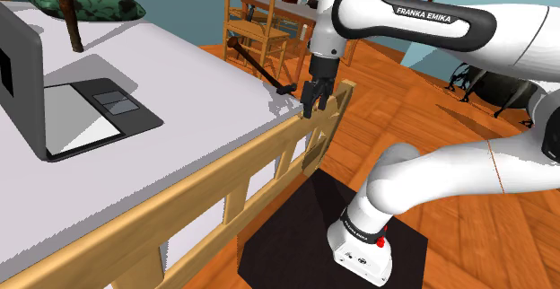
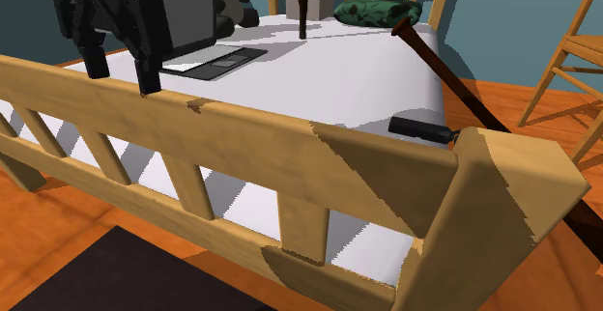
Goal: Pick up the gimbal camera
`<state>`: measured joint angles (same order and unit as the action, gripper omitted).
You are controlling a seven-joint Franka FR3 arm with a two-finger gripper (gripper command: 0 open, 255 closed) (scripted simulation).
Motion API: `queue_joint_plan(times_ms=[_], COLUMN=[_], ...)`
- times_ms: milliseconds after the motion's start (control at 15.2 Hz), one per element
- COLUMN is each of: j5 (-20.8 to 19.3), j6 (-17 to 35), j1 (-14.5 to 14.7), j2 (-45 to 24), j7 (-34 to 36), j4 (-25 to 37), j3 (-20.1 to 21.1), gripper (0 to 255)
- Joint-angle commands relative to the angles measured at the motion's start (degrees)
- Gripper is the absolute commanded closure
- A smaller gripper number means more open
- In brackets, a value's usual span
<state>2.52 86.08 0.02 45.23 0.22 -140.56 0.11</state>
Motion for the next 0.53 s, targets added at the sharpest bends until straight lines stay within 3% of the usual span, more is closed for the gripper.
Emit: queue_joint_plan(times_ms=[0,462], j5=[0.0,-0.6], j6=[0.0,10.0], j1=[0.0,-4.2], j2=[0.0,-14.1], j7=[0.0,6.5], j4=[0.0,5.5], j3=[0.0,-0.7], gripper=[0,0])
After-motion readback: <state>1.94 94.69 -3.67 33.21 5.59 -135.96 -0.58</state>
